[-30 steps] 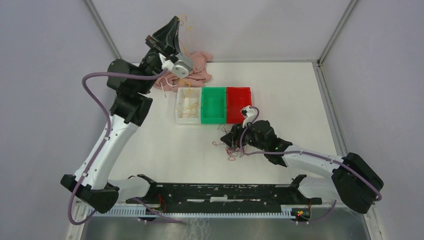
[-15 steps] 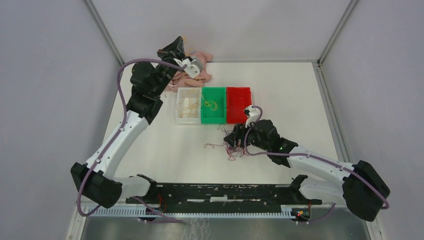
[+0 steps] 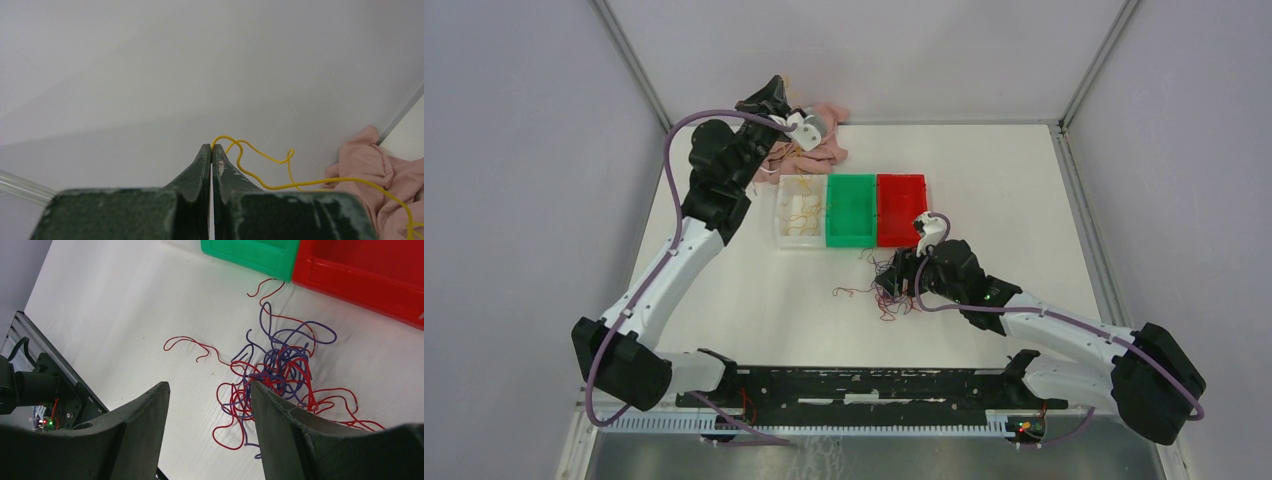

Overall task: Untangle the cables
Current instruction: Place the cable in the bin.

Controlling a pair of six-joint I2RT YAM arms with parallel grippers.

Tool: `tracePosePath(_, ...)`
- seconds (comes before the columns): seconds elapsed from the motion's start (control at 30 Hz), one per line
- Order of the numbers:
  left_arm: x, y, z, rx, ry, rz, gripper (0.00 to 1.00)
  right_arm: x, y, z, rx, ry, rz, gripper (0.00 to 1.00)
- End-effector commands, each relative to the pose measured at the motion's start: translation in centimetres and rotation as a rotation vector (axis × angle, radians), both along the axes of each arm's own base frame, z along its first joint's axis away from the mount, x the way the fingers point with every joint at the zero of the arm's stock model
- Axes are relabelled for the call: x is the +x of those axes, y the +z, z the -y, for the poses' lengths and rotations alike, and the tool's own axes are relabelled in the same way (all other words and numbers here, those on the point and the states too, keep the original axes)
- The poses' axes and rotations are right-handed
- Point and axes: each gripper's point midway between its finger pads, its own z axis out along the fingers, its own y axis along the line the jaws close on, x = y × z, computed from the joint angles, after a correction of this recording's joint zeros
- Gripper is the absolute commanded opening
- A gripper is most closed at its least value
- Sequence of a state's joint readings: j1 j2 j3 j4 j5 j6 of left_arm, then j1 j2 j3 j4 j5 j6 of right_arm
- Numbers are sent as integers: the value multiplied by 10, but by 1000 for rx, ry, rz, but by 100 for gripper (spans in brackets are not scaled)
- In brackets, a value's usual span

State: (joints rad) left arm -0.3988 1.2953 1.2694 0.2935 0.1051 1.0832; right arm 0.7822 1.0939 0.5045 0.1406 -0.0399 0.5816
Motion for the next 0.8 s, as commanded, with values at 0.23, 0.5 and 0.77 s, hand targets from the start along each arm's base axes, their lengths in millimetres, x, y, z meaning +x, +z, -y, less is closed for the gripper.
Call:
tracePosePath(0.23, 17, -39, -29, -62, 65, -87, 3, 13, 15, -4, 30, -31, 32, 67)
tracePosePath(0.5, 42, -93, -39, -17, 103, -193, 3, 12, 14, -2, 21, -38, 28, 66)
tracePosePath(0.77, 52, -139, -24, 24, 48, -331, 3, 14, 11, 3, 7, -56, 21, 65)
